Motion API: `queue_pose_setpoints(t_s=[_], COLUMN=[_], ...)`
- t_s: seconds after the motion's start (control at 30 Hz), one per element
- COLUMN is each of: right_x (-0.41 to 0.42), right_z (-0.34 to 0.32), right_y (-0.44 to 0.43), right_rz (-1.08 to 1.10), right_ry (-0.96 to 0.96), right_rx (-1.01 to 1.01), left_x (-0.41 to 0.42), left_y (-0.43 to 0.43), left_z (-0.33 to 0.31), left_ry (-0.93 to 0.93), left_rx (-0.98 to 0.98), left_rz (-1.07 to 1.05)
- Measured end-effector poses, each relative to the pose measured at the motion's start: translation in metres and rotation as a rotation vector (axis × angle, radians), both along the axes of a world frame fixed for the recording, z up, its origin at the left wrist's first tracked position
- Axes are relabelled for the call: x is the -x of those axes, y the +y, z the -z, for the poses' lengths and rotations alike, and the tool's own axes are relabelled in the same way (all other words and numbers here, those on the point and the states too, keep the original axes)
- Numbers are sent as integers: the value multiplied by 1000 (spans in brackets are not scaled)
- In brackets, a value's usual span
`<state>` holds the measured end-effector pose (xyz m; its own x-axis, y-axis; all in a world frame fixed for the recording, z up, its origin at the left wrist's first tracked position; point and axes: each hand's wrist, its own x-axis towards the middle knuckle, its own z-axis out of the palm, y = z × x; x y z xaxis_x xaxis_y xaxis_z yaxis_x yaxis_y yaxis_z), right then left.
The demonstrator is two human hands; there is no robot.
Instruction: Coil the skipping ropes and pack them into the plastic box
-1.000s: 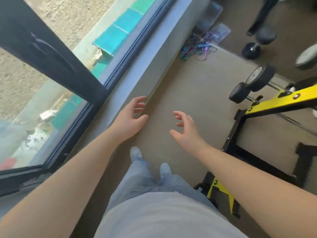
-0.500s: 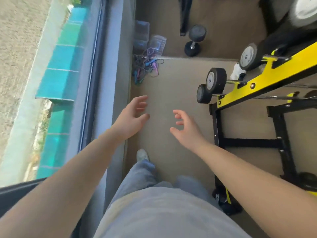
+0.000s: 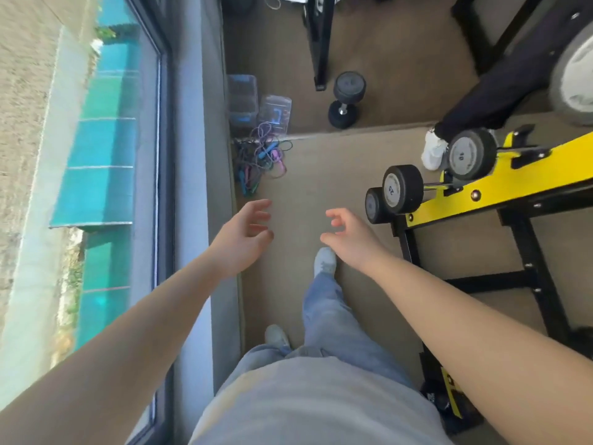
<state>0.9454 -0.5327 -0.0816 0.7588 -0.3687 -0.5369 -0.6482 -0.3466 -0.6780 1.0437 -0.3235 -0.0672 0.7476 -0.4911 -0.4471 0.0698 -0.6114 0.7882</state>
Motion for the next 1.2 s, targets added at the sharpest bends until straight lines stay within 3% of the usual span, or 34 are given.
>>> queue_pose_setpoints(t_s=[0.4,0.53,1.03,1.2], right_x=[-175,-222,-462,-518], right_z=[12,13,19,13], right_y=[-118,-152,-267,-294], right_rz=[-92,-28,141,302], right_ry=[83,82,71,40], right_rx=[-22,-32,34,-138], left_x=[-165,-213,-484,-540], left_y=[-120,-143,-263,-301], left_z=[0,0,8,2], left_ry=[5,30,94,90], left_rx=[58,77,17,-19], left_rz=[-199,-255,-25,51])
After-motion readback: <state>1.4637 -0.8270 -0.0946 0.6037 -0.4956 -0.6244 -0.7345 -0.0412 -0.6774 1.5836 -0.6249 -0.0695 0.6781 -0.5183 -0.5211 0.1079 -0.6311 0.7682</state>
